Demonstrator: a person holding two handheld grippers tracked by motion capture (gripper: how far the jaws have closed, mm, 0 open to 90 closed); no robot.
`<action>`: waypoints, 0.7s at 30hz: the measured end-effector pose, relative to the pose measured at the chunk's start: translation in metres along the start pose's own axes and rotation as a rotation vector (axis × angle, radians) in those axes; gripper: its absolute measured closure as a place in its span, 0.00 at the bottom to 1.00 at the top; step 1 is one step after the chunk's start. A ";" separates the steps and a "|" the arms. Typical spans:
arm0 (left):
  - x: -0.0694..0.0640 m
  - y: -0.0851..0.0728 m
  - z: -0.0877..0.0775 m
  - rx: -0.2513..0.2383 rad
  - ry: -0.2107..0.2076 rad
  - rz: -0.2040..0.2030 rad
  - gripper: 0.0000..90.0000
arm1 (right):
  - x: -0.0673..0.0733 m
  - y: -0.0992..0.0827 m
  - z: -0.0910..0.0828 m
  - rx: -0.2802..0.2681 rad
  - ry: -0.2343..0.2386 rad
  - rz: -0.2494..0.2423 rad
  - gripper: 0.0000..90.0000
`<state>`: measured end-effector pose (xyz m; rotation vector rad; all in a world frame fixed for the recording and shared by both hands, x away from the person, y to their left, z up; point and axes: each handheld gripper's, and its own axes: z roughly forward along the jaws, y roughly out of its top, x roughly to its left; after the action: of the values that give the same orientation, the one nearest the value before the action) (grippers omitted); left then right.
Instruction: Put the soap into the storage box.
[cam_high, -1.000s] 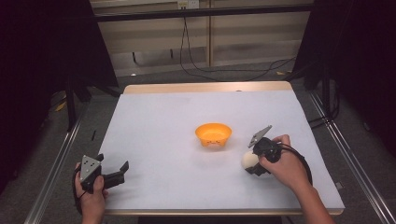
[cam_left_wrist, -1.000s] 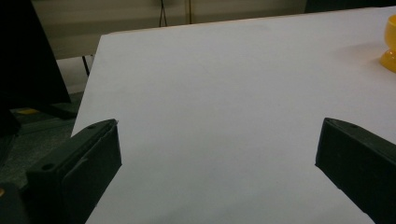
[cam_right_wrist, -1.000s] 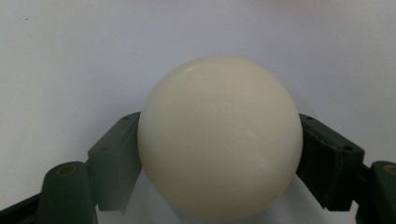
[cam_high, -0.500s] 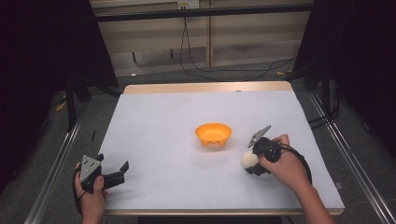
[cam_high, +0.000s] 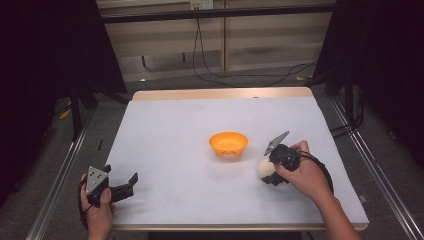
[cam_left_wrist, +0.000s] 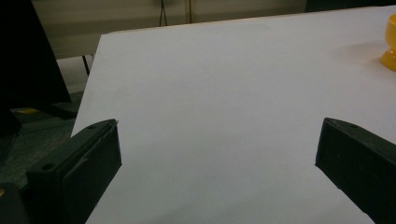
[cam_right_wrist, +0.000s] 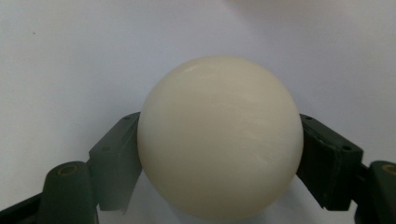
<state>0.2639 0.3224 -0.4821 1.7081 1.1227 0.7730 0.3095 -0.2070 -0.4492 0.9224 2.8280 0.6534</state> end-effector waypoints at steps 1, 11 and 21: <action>0.000 0.000 0.000 -0.003 -0.001 -0.003 0.00 | -0.001 0.001 -0.001 -0.001 -0.001 -0.007 0.25; 0.000 0.000 0.000 -0.005 -0.002 -0.003 0.00 | -0.004 0.007 -0.005 -0.010 0.011 -0.004 0.25; 0.000 0.000 0.000 -0.005 -0.001 -0.002 0.00 | -0.007 0.019 -0.011 -0.008 0.009 -0.019 0.25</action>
<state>0.2636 0.3223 -0.4821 1.7025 1.1205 0.7733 0.3232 -0.2018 -0.4315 0.8918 2.8364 0.6685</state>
